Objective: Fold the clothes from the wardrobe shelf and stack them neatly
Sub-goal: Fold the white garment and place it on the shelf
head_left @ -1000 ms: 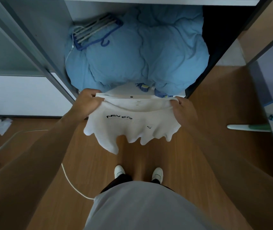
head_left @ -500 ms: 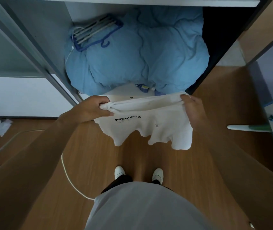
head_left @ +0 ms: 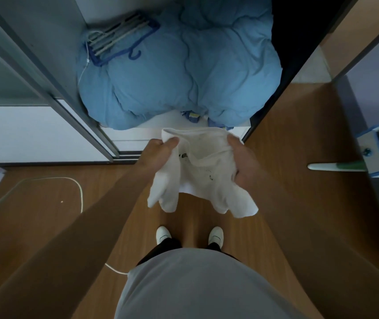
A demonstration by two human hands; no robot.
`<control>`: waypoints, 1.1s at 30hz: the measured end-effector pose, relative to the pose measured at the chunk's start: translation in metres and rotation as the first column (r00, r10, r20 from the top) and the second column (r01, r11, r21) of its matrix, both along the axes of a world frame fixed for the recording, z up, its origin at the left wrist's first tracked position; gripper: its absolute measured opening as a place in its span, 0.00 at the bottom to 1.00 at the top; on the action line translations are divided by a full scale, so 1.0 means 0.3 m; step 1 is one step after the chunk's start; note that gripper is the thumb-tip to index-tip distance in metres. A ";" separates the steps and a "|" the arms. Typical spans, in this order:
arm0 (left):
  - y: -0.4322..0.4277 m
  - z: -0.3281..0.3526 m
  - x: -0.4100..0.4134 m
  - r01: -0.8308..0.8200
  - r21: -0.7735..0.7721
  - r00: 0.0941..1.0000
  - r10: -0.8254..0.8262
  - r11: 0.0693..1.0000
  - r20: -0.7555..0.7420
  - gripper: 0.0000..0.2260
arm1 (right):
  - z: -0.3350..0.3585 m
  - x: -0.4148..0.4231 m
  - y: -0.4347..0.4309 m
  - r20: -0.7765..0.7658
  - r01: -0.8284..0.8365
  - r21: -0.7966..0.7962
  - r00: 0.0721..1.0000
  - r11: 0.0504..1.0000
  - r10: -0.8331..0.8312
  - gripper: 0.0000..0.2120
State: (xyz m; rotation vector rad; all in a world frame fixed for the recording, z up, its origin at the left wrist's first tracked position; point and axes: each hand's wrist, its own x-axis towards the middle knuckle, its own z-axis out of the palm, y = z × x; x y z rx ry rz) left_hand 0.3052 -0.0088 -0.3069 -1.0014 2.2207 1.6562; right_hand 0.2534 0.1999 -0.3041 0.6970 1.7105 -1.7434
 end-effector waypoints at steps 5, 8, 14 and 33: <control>0.093 0.018 -0.007 0.070 0.028 0.993 -0.067 0.997 -0.097 0.16 | 0.005 0.070 -0.087 -0.030 -0.015 0.044 0.999 0.999 0.016 0.23; 0.107 0.034 -0.003 0.102 0.004 0.985 -0.100 0.995 -0.143 0.19 | 0.007 0.087 -0.100 -0.060 -0.016 -0.008 0.998 1.000 0.016 0.19; 0.119 0.047 0.009 0.277 -0.065 0.949 -0.283 0.959 -0.139 0.16 | 0.012 0.128 -0.108 -0.155 -0.163 0.060 0.973 0.985 0.170 0.21; -0.053 0.055 -0.003 -0.263 0.149 0.941 0.287 0.953 -0.178 0.13 | 0.003 0.066 0.032 -0.302 0.084 -0.011 0.950 0.996 -0.083 0.12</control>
